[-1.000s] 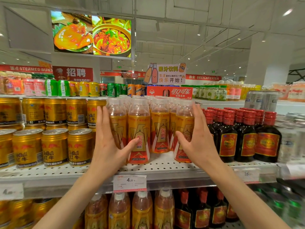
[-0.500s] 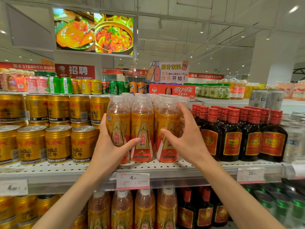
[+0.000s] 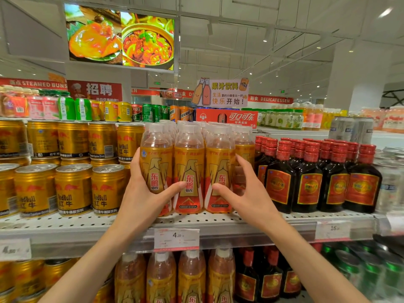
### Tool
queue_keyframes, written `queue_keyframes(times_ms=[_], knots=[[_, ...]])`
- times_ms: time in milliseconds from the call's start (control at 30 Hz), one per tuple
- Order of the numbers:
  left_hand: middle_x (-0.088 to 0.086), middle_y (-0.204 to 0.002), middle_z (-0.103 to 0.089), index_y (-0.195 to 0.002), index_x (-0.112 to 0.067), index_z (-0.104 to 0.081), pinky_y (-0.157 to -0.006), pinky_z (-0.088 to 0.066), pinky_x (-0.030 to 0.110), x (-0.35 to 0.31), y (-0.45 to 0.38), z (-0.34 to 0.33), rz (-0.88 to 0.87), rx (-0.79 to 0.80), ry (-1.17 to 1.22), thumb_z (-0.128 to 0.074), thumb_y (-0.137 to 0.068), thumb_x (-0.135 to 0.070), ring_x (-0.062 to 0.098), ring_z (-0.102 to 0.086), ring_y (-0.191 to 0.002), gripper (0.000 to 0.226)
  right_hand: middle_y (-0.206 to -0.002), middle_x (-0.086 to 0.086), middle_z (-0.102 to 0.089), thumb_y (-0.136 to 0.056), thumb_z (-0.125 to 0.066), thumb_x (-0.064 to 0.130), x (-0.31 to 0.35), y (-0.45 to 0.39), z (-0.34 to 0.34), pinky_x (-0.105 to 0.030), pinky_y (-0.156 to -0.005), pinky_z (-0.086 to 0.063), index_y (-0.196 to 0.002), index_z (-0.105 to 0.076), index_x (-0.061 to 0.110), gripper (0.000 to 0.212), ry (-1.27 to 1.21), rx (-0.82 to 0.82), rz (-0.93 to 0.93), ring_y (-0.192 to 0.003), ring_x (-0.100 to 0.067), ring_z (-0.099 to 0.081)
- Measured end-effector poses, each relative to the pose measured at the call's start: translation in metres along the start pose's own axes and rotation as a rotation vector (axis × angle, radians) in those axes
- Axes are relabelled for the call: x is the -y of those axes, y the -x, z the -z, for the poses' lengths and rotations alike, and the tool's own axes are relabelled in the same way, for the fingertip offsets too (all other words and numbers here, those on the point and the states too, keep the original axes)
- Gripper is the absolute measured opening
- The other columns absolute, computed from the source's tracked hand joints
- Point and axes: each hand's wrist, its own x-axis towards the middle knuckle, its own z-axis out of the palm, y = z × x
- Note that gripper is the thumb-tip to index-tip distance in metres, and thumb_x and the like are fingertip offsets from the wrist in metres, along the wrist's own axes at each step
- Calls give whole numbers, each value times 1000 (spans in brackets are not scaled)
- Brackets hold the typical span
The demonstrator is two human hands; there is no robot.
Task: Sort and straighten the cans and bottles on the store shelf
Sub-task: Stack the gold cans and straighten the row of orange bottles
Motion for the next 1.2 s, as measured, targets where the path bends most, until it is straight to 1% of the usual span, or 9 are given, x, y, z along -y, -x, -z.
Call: queue_keyframes(times_ms=[133,300,567,633,767,867,1000,1067,1200], knots=[[-23,-134,-42,-155,-41,-3,-97,-42,25,1,0,1,-3,4,6,-84,-65,-52,4,-51,-122,122,-159,17,-36,-83,-74,52,-2,2,-1,-42,-119,-36,-159,-11,42,99,-16,21,-16,-145,-4,-35],[-21,-138,-43,-155,-41,0,-101,-42,28,1,1,2,-3,15,-6,-83,-65,-55,6,-51,-126,123,-161,17,-33,-83,-75,51,-2,2,-4,-40,-120,-34,-159,-12,42,100,-8,-9,-12,-146,-4,-33],[-10,-158,-36,-153,-48,8,-112,-42,46,1,2,2,-1,32,-50,-80,-66,-64,14,-47,-137,125,-164,19,-26,-85,-72,53,-6,1,-5,-47,-122,-32,-159,-9,44,98,-35,20,-15,-150,-4,-28],[-10,-161,-31,-153,-47,13,-114,-40,45,0,2,1,-2,38,-65,-79,-68,-63,13,-44,-139,126,-165,19,-23,-85,-71,54,-8,2,-8,-45,-124,-29,-159,-9,45,97,-31,4,-4,-151,-4,-24],[-11,-165,-22,-150,-50,21,-117,-35,46,3,0,2,-3,48,-77,-76,-68,-68,13,-38,-144,129,-167,20,-14,-89,-68,51,-11,3,-15,-31,-122,-20,-160,-5,43,96,-26,-13,5,-152,0,-13],[-10,-167,-16,-148,-50,24,-118,-34,48,4,0,1,1,49,-80,-75,-68,-70,15,-34,-147,129,-167,17,-16,-90,-66,52,-11,7,-19,-30,-120,-23,-161,-3,41,95,1,-33,4,-153,-3,-15],[-7,-169,-8,-150,-46,24,-119,-31,45,3,3,1,1,14,-110,-74,-71,-69,18,-29,-149,128,-168,11,-22,-90,-53,67,-8,12,-25,-46,-118,-39,-160,5,40,94,157,-95,15,-152,-12,-26],[-8,-168,-4,-153,-42,21,-120,-31,46,4,6,2,-70,-11,-145,-71,-77,-64,17,-24,-152,121,-169,9,-17,-89,-47,72,-6,16,-26,-49,-118,-38,-160,7,39,95,215,-125,19,-154,-13,-21],[-7,-168,2,-159,-33,0,-119,-24,37,11,15,8,-346,-84,-255,-68,-88,-48,9,-7,-154,100,-170,8,-11,-93,-53,59,2,35,-32,-44,-124,-29,-162,1,31,92,290,-217,125,-155,-8,-13]])
